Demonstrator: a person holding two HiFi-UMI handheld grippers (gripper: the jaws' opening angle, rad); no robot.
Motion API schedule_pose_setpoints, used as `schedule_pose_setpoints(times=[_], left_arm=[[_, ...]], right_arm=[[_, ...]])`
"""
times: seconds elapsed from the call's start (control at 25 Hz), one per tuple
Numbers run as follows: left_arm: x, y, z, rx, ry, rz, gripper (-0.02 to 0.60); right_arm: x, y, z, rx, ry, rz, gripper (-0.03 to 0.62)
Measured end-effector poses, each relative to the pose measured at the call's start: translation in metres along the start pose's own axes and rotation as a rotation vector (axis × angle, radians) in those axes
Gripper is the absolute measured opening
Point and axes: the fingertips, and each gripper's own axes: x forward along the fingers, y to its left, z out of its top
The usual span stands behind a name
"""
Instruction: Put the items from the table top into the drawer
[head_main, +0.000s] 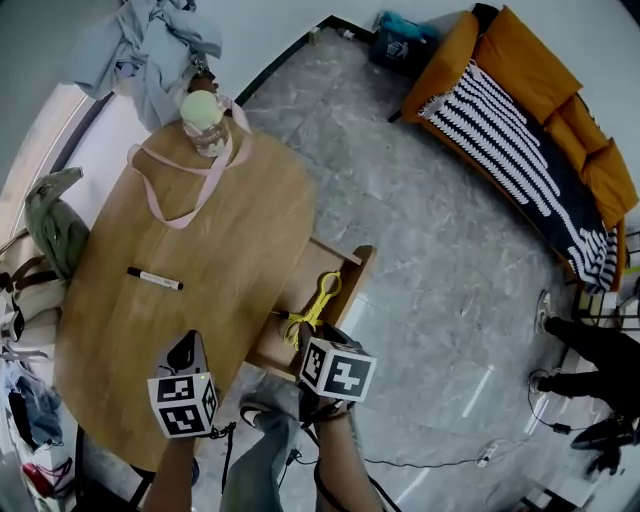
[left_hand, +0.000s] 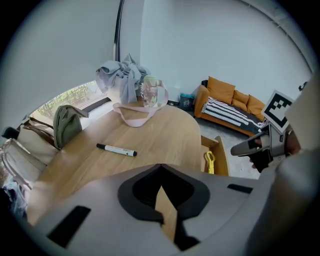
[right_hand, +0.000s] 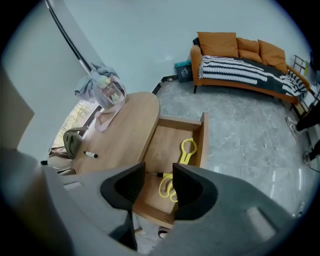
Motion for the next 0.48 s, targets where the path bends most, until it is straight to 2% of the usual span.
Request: schedule_pose_setpoints(times=[0.28, 0.48], left_arm=[[-0.002, 0.004, -0.010, -0.061, 0.000, 0.032, -0.003], [-0.011, 0.013, -0.019, -0.140, -0.010, 0.079, -0.002]], right_arm=[[0.001, 0.011, 0.009, -0.122, 0.017, 0.030, 0.154], [0.003, 0.024, 0.014, -0.216, 0.040, 0.057, 0.154]])
